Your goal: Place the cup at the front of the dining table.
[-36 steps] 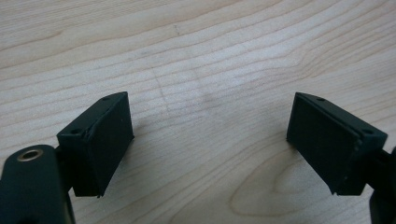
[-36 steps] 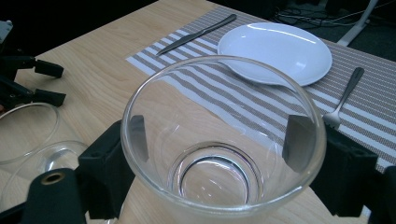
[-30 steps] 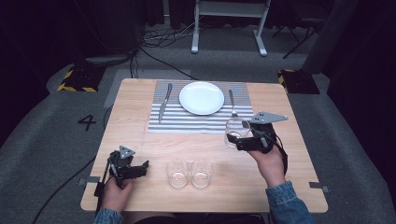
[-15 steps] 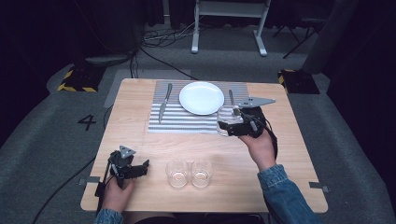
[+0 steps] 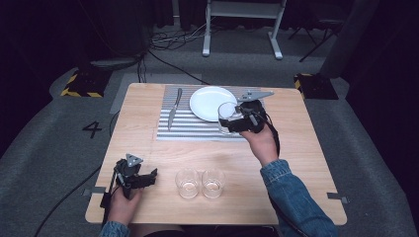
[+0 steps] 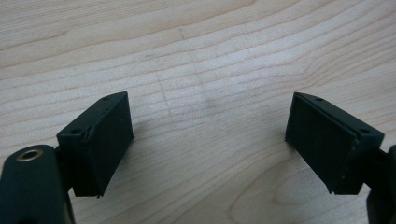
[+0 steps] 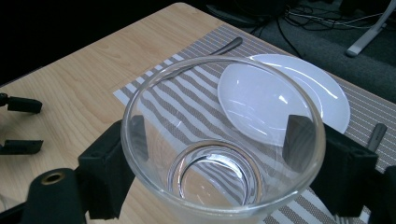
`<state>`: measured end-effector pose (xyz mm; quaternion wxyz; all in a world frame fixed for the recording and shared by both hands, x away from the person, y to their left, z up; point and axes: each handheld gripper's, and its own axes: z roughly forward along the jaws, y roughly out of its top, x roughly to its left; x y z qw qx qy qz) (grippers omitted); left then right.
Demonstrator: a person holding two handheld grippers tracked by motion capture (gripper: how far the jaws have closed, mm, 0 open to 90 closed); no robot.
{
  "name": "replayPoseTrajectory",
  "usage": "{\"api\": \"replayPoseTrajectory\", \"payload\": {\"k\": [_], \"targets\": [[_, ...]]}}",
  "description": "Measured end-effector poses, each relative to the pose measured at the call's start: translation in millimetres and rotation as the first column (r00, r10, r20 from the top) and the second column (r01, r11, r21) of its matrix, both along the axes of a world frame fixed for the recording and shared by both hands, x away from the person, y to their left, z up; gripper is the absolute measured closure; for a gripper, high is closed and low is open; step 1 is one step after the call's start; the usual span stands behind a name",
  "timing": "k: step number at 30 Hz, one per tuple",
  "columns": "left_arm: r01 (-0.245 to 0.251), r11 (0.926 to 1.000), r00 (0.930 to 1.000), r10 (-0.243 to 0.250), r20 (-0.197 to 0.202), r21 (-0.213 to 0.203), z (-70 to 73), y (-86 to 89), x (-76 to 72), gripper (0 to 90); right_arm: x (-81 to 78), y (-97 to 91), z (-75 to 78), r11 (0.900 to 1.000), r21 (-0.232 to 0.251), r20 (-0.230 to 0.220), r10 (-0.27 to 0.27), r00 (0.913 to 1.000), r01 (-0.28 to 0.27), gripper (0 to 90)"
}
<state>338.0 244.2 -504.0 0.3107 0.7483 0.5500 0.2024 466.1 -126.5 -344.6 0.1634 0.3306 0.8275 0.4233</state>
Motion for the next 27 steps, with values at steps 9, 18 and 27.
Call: {"api": "replayPoseTrajectory", "payload": {"k": [9, 18, 27], "targets": [[0.002, 1.0, 1.0, -0.002, 0.0, 0.002, 0.1, 0.0, 0.0, 15.1, 22.0, 31.3, 0.4, 0.9998, -0.011, -0.023, 0.018, 0.9996, -0.018, 19.1], [0.002, 1.0, 1.0, -0.002, 0.0, 0.003, 0.1, 0.1, 0.0, 15.1, 37.9, 67.2, -3.9, 0.9975, -0.05, -0.03, 0.048, 0.9984, -0.05, 19.1], [0.001, 1.0, 1.0, -0.001, 0.0, 0.003, 0.0, 0.0, 0.1, 15.1, 57.5, 100.2, -21.1, 0.993, -0.087, -0.046, 0.076, 0.996, -0.08, 19.1]]}}
